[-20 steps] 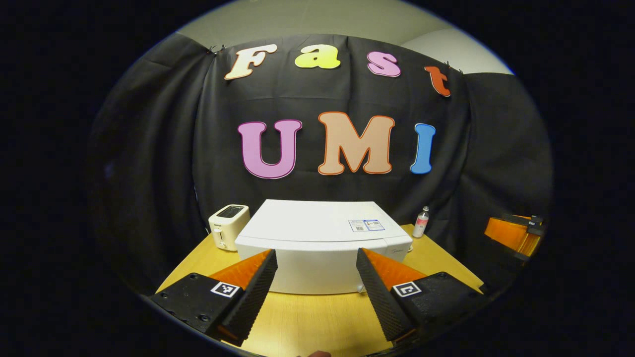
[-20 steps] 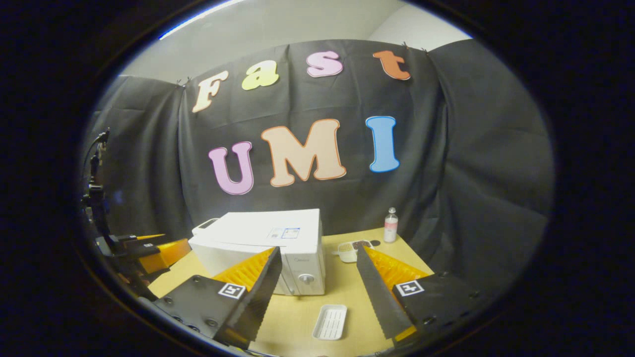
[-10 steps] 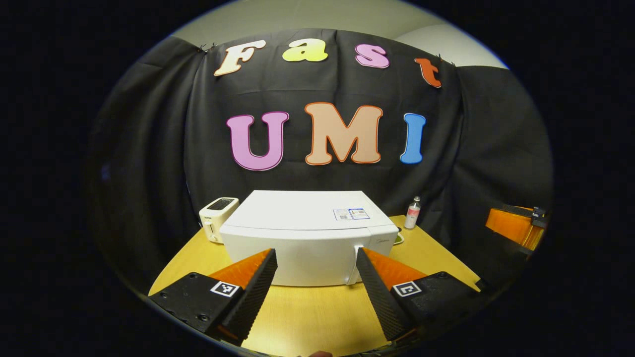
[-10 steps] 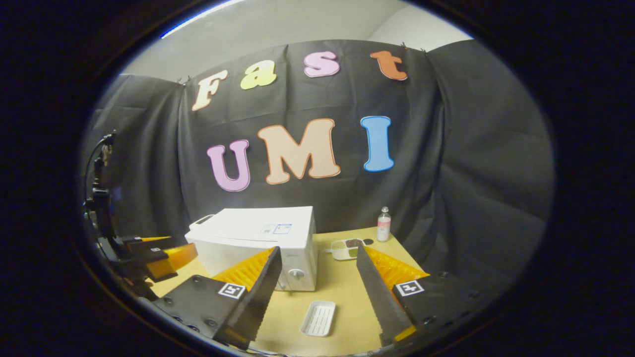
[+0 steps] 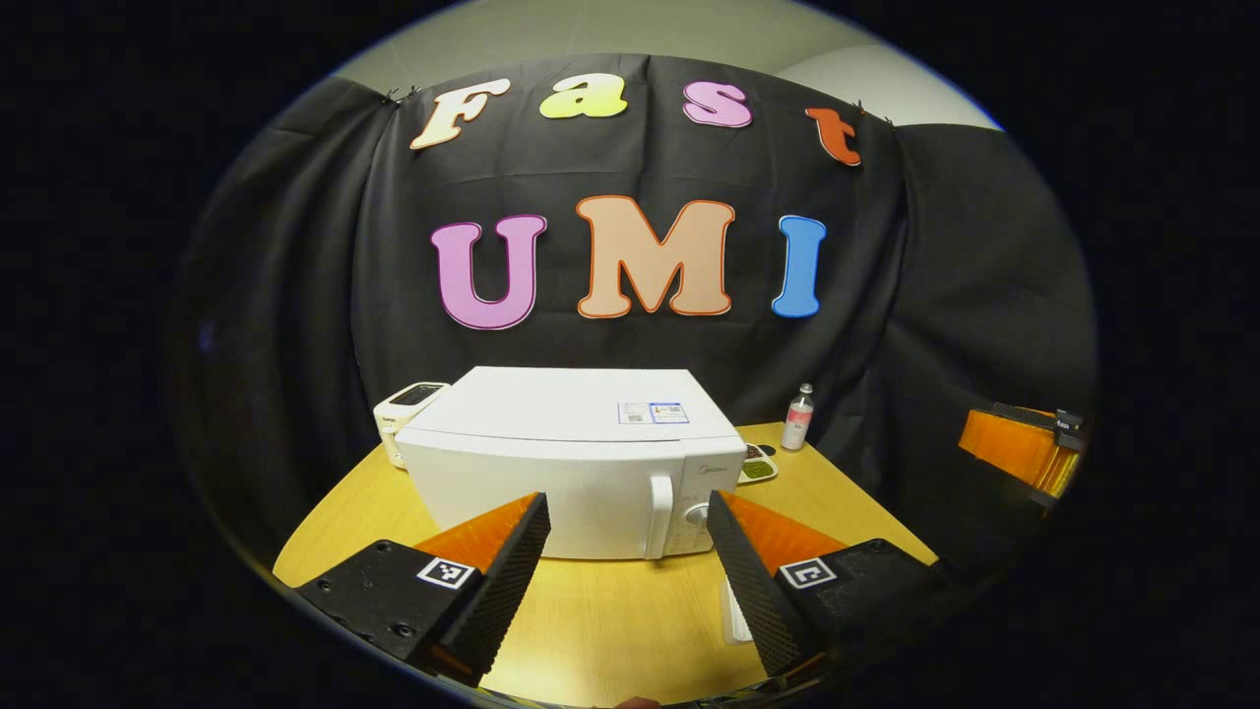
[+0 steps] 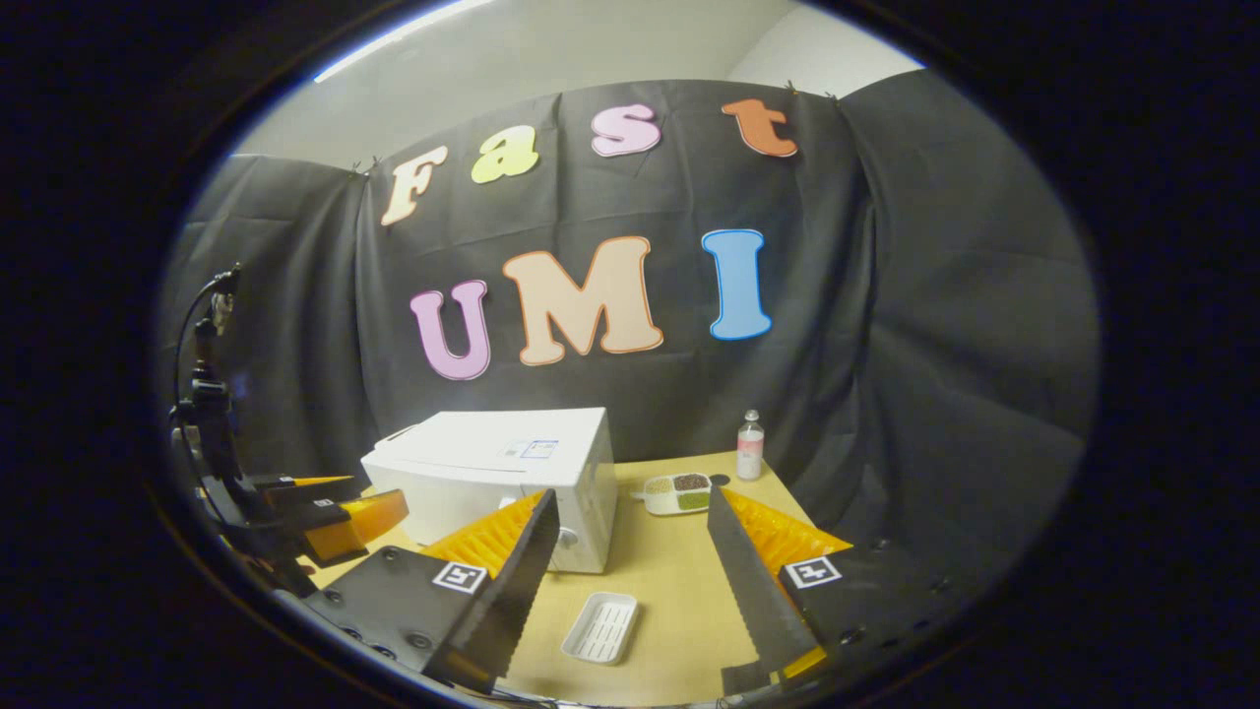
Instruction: Open the microwave oven with the left hand, put the food in, and close the microwave oven.
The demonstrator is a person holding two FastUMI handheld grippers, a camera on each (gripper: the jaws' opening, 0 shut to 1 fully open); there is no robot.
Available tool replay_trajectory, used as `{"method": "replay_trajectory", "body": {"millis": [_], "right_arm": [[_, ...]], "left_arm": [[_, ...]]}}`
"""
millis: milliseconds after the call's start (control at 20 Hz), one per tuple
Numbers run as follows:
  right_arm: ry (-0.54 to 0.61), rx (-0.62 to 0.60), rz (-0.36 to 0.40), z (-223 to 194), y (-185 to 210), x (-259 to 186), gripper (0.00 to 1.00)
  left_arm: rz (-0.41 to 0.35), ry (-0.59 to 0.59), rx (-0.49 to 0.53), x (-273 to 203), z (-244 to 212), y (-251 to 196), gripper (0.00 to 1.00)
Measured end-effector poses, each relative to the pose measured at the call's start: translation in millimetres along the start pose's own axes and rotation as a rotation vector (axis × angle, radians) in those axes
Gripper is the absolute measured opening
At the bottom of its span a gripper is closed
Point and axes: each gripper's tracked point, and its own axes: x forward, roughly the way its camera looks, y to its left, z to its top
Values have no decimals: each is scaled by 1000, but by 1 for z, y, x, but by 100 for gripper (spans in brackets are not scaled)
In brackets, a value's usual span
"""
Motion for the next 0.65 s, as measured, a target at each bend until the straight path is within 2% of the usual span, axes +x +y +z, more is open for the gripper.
{"method": "replay_trajectory", "body": {"millis": [650], "right_arm": [[-9, 26, -18, -2, -30, -3, 89]], "left_arm": [[-26, 12, 25, 9, 3, -29, 97]]}}
